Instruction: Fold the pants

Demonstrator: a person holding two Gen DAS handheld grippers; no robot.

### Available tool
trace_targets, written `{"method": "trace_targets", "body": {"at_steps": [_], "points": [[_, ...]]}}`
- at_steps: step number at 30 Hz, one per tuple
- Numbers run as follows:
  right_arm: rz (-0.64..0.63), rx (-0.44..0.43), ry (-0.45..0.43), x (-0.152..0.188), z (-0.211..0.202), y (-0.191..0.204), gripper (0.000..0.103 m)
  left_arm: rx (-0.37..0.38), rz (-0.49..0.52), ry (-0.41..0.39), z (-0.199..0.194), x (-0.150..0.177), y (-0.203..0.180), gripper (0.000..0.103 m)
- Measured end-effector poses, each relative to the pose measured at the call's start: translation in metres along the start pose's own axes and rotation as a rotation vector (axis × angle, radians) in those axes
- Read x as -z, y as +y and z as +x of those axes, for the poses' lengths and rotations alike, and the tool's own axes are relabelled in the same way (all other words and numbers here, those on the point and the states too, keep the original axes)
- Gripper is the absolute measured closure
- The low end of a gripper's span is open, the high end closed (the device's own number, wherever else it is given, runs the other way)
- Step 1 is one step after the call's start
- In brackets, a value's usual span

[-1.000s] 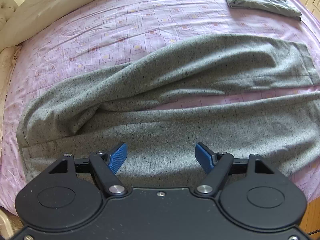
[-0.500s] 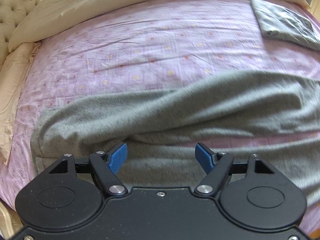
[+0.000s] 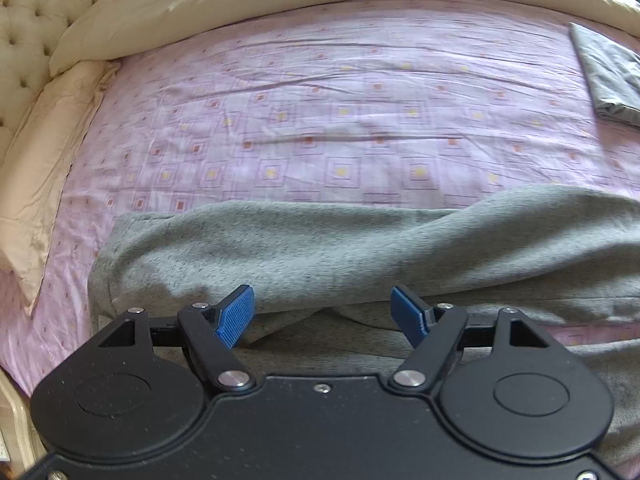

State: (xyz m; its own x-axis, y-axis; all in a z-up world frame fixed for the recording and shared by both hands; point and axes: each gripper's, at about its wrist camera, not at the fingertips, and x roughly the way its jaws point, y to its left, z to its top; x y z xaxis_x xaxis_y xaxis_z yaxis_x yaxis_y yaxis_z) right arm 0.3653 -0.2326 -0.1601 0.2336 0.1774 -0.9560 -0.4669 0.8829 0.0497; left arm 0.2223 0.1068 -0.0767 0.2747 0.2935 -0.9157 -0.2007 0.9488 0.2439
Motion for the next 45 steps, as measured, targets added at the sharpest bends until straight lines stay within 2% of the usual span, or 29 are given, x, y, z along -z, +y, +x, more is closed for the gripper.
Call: {"method": "trace_targets", "body": {"at_steps": [3,5,7,10,12,14,15,16,17,18,24,27,34,38,43,45], "points": [[-0.139,-0.013,0.018,-0.001,0.016,0.016,0.07,-0.012,-0.03,0.03,0.012,-0.004,0.011,0.026],[-0.193,-0.028,0.056,-0.004,0.029,0.02,0.063,-0.019,-0.046,0.048,0.02,-0.008,0.017,0.026],[-0.244,-0.026,0.037,-0.003,0.032,0.021,0.053,-0.023,-0.054,0.058,0.027,-0.012,0.022,0.026],[-0.197,-0.053,0.067,-0.01,0.036,0.01,0.041,-0.006,-0.068,0.071,0.035,-0.022,0.03,0.026],[-0.164,-0.086,0.078,-0.012,0.037,0.003,0.04,0.017,-0.076,0.079,0.042,-0.031,0.035,0.026],[-0.177,-0.079,0.091,-0.012,0.037,0.005,0.04,0.028,-0.089,0.08,0.048,-0.042,0.04,0.026],[-0.188,-0.068,0.095,-0.012,0.037,0.008,0.041,0.033,-0.098,0.079,0.05,-0.048,0.043,0.026],[-0.2,-0.075,0.09,-0.012,0.035,0.011,0.053,0.041,-0.11,0.082,0.054,-0.055,0.046,0.026],[-0.212,-0.102,0.079,-0.012,0.033,0.013,0.068,0.048,-0.118,0.087,0.058,-0.06,0.048,0.026],[-0.205,-0.124,0.092,-0.013,0.029,0.015,0.098,0.054,-0.126,0.095,0.063,-0.066,0.05,0.026],[-0.381,-0.037,-0.032,0.027,-0.023,0.053,0.099,0.107,-0.142,0.164,0.089,-0.09,0.05,0.026],[-0.404,-0.024,-0.07,0.05,-0.046,0.062,0.099,0.142,-0.198,0.229,0.106,-0.097,0.05,0.026],[-0.379,0.002,-0.068,0.081,-0.051,0.076,0.099,0.158,-0.376,0.414,0.155,-0.097,0.051,0.026],[-0.362,0.01,-0.069,0.088,-0.054,0.08,0.099,0.129,-0.397,0.461,0.169,-0.093,0.046,0.021],[-0.352,0.019,-0.078,0.09,-0.057,0.081,0.099,0.138,-0.445,0.467,0.173,-0.093,0.045,0.019],[-0.352,0.024,-0.08,0.09,-0.057,0.082,0.099,0.14,-0.466,0.499,0.18,-0.092,0.044,0.016]]}}
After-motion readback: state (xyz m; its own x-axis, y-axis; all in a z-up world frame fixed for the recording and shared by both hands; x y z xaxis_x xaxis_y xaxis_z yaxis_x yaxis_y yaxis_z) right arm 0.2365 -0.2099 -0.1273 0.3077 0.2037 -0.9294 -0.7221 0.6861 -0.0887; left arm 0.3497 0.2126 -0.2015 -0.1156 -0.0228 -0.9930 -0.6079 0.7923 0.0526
